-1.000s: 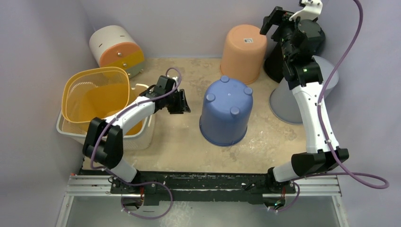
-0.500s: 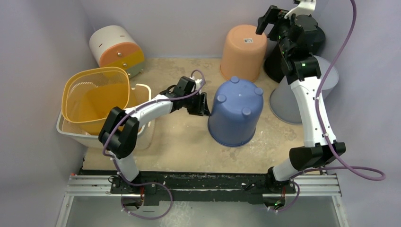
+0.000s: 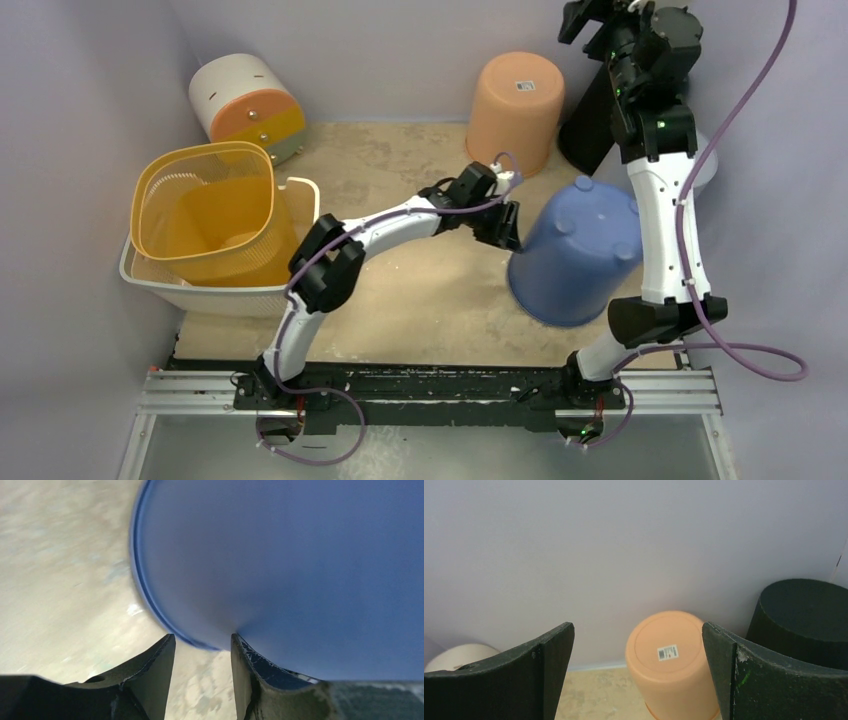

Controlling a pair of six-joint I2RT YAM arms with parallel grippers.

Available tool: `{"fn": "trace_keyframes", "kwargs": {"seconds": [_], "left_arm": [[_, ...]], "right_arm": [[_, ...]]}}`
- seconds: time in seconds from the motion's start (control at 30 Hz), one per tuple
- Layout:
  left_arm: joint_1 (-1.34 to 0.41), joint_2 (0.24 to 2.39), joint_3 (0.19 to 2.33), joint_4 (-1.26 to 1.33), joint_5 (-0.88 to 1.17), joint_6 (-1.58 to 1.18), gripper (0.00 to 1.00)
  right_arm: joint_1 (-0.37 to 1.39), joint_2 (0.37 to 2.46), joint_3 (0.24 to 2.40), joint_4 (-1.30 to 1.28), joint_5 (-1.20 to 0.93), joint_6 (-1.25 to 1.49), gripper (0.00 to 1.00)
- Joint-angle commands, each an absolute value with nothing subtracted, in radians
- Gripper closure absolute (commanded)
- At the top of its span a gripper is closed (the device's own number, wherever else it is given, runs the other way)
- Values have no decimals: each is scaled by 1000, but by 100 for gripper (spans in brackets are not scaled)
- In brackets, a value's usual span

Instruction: Turn the large container upside down

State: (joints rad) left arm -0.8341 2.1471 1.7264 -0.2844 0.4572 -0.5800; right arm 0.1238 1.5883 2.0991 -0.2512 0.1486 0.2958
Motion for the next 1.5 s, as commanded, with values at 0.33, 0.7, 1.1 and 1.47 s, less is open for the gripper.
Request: {"fn": "trace_keyframes", "kwargs": {"seconds": [0.33,0.7,1.1,1.47], "left_arm": [[-961,2430,2171,-164,687,-739,57],[-819,2097,1776,-293,377,-644,57],[-730,1665,1717,-753,-31,-449,57],[-717,1695,2040,-1041,-219,-459,57]], "right_arm": [[83,1684,2262,-225,71,345,0],[86,1621,2042,-220,-67,346,0],[264,1563,1726,-277,-111,290,0],[429,1407,1487,-708,-8,284,0]]}}
